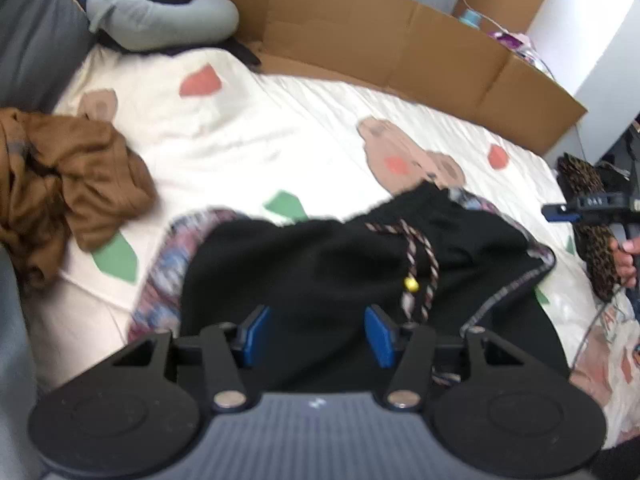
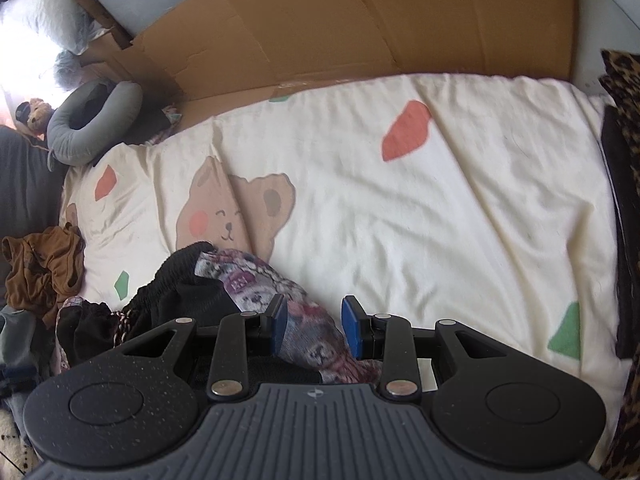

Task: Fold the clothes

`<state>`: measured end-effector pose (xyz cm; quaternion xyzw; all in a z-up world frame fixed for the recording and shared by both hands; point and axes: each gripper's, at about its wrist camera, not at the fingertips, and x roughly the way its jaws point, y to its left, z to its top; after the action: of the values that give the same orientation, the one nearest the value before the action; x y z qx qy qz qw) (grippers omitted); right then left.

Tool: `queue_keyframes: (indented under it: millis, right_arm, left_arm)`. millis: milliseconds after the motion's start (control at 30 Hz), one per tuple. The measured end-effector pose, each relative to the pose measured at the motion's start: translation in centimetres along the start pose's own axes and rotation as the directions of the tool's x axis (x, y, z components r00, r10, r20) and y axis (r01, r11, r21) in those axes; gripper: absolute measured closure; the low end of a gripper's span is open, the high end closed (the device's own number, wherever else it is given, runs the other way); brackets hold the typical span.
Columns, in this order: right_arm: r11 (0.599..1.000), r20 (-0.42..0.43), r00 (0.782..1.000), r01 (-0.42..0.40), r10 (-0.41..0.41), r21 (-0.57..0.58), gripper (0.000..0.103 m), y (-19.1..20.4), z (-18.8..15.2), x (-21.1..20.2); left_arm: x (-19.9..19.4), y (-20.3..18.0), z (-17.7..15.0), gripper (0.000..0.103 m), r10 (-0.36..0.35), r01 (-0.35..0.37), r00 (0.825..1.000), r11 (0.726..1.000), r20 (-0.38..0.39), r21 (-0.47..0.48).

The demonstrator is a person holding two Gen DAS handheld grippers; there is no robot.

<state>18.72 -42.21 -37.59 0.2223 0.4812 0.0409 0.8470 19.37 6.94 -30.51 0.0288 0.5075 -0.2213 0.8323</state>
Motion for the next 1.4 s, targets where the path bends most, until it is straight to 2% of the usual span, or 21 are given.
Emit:
queue_keyframes:
  millis: [200,400,567,667,800,1100,1400]
  right_arm:
    - [0.998,0.028,1.000,0.005,-0.003,-0.056,0.059,1.3,0.9,0.6]
    - [0.993,0.072,0.997,0.007,0.002,-0.118,0.059,2.8,2.1,1.6]
    - [0.980,0.093,0.995,0.039,-0.021,-0.194,0.059,4.4,2.9,3.1]
    - [0.976,0.089,0.996,0.024,-0.005,-0.215,0.059,5.1,3.4,4.1]
    - [0.970,0.074,0.997,0.022,-0.005,-0.240,0.059,5.9,3.6,5.8]
    - [0.950,0.022,1.000,0.015,-0.009,-0.311,0.059,8.2,3.8,10.1]
    - [0.896,-0.015,1.000,-0.008,0.001,-0.444,0.059,10.7,2.8,11.6]
  left_arm:
    - [0.3,1.8,3.1,0.044,0.046,-0.047,0.998,0.998,0.044,0.027]
    - [1.9,4.0,5.6,0.043,0.111,-0.111,0.990,0.994,0.093,0.001]
    - [4.8,6.2,6.9,0.044,0.151,-0.148,0.985,0.988,0.085,-0.044]
    - [6.4,7.1,7.3,0.044,0.168,-0.164,0.982,0.985,0.083,-0.052]
    - [8.6,8.0,7.7,0.046,0.193,-0.189,0.979,0.980,0.066,-0.058]
    - [12.1,7.5,6.7,0.047,0.182,-0.182,0.983,0.983,0.019,-0.017]
    - [12.1,7.6,4.5,0.047,0.148,-0.145,0.987,0.988,-0.056,0.055]
